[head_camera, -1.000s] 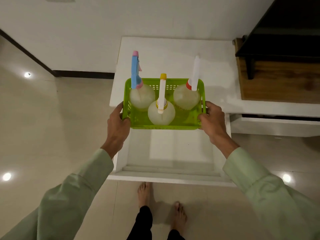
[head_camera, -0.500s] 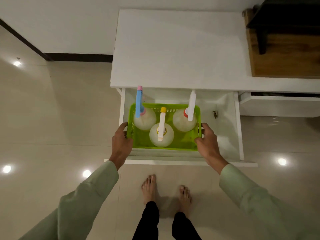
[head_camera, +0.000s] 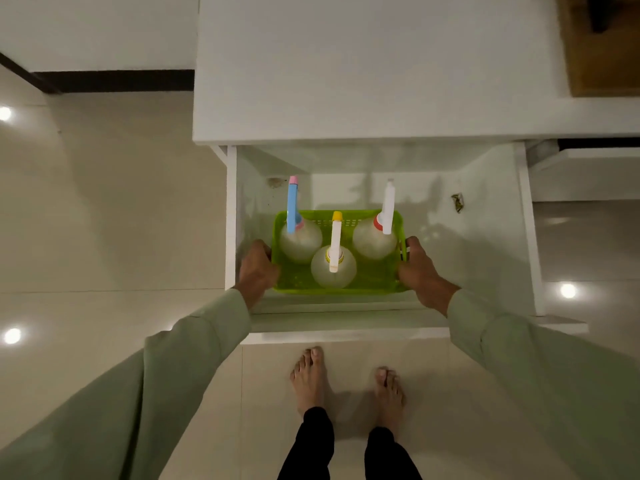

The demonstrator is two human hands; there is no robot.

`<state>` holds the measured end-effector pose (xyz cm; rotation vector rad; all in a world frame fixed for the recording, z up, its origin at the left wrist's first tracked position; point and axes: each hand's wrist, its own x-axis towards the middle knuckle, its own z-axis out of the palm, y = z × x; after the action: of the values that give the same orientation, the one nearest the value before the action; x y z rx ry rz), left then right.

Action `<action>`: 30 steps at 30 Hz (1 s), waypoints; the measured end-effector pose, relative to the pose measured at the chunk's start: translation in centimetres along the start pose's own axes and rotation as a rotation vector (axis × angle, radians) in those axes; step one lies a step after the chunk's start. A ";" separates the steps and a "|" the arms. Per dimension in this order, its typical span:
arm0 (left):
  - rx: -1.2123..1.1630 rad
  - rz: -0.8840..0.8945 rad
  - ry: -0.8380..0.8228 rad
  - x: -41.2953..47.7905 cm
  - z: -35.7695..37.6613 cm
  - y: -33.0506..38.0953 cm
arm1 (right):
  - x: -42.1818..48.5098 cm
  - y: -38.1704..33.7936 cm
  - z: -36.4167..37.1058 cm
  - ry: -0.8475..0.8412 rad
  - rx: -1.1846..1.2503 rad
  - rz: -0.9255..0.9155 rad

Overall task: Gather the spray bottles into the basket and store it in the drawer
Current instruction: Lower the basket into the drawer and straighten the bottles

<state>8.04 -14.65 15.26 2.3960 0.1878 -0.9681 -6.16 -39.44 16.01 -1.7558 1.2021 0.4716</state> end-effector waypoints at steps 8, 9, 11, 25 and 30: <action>-0.014 -0.072 -0.046 2.3 3.1 -0.5 | 2.8 1.6 -0.1 -0.001 -0.026 0.040; -0.015 -0.071 -0.045 2.3 3.4 -0.3 | 3.0 1.8 -0.2 -0.003 -0.037 0.044; -0.013 -0.066 -0.045 2.3 4.0 -0.1 | 3.4 2.3 -0.5 -0.017 -0.060 0.048; -0.054 -0.094 -0.114 1.9 5.2 -1.0 | 2.8 3.6 -1.2 -0.050 -0.181 -0.009; -0.084 -0.125 -0.150 1.3 5.5 -1.2 | 2.3 4.2 -1.4 -0.062 -0.197 0.019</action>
<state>5.28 -16.66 10.57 2.2465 0.3183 -1.1688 -9.07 -42.25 13.03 -1.8825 1.1621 0.6697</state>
